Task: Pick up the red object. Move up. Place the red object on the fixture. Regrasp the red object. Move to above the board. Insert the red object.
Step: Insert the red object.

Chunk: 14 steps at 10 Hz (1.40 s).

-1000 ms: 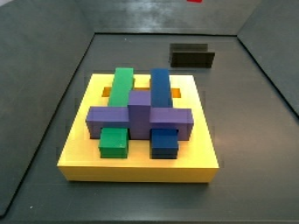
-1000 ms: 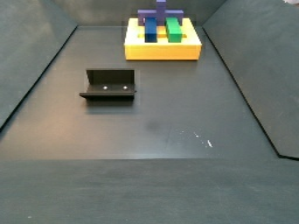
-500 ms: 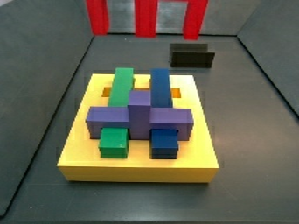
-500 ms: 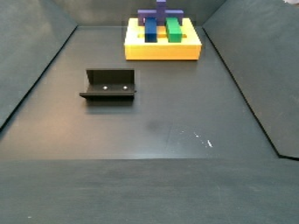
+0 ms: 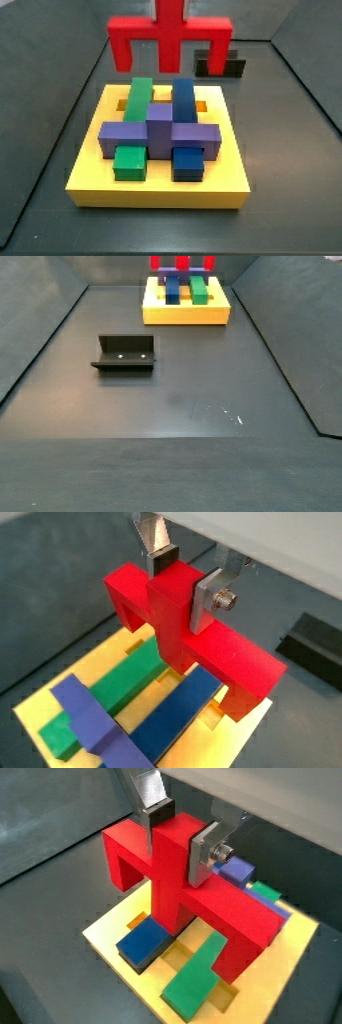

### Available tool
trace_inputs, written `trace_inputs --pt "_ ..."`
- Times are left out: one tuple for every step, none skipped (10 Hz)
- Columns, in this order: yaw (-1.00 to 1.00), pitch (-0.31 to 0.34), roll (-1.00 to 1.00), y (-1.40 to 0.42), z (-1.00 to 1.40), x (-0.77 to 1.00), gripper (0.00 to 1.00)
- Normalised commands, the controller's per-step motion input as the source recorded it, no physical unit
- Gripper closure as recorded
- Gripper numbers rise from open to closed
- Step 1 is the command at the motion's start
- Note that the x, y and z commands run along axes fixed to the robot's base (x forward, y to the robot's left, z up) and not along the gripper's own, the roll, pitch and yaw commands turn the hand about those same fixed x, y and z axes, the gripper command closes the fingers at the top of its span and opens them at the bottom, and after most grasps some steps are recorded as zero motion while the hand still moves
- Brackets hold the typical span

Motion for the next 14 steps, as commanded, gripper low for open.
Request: trace_inputs --pt "-0.14 -0.061 -0.45 0.34 -0.24 0.0 1.0" --pt "-0.07 -0.124 -0.5 0.25 0.0 0.0 1.0" --pt "0.0 -0.143 -0.43 0.0 -0.09 -0.02 1.0" --pt "0.0 -0.181 -0.32 0.0 -0.07 -0.17 1.0" --pt "0.0 -0.18 0.0 -0.03 -0.31 -0.17 1.0" --pt "0.0 -0.123 0.08 0.0 -0.38 -0.16 1.0" --pt "-0.04 -0.074 0.33 0.0 -0.3 -0.24 1.0" --pt "-0.01 -0.057 0.33 -0.05 -0.22 -0.19 1.0" --pt "0.0 -0.049 0.24 -0.05 -0.27 -0.07 1.0" --pt "0.0 -0.044 0.2 -0.06 -0.28 -0.04 1.0" --pt "0.0 -0.014 0.17 -0.04 -0.35 0.1 1.0" --pt "0.0 0.0 0.14 0.0 -0.34 0.23 1.0" --pt "0.0 0.0 0.09 -0.01 -0.3 0.14 1.0" --pt "0.0 -0.037 0.0 0.0 -0.3 0.0 1.0"
